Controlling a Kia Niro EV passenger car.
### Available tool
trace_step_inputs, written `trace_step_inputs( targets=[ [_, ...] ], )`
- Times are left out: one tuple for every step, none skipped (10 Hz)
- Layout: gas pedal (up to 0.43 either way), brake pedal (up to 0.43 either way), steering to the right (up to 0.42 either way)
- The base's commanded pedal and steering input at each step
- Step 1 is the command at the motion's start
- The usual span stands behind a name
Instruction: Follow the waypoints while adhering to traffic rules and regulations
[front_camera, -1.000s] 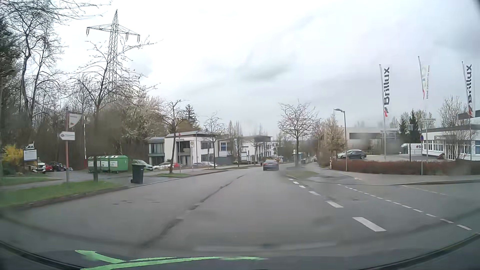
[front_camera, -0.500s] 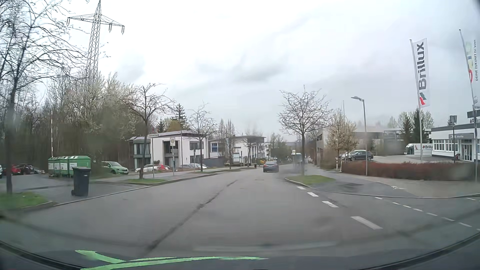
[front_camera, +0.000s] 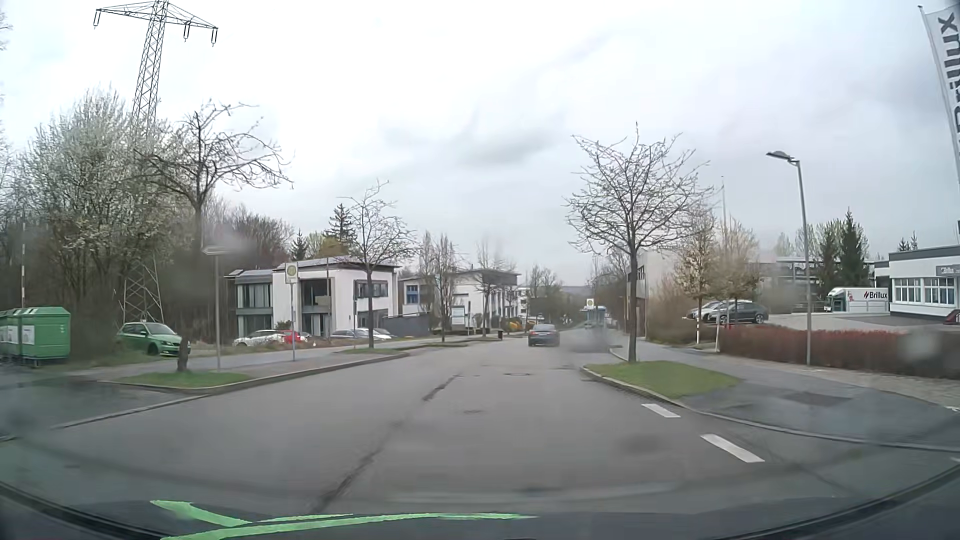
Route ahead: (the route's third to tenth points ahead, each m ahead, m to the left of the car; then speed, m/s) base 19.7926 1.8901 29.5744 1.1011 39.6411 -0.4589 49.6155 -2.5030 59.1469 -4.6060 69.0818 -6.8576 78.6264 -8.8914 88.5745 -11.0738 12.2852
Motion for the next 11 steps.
trace_step_inputs(
  targets=[
    [0.079,0.000,0.016],
    [0.079,0.000,0.017],
    [0.079,0.000,0.018],
    [0.079,0.000,0.019],
    [0.079,0.000,0.021],
    [0.079,0.000,0.023],
    [0.067,0.000,0.024],
    [0.067,0.000,0.024],
    [0.067,0.000,0.025],
    [0.059,0.000,0.026],
    [0.047,0.000,0.026]
  ],
)
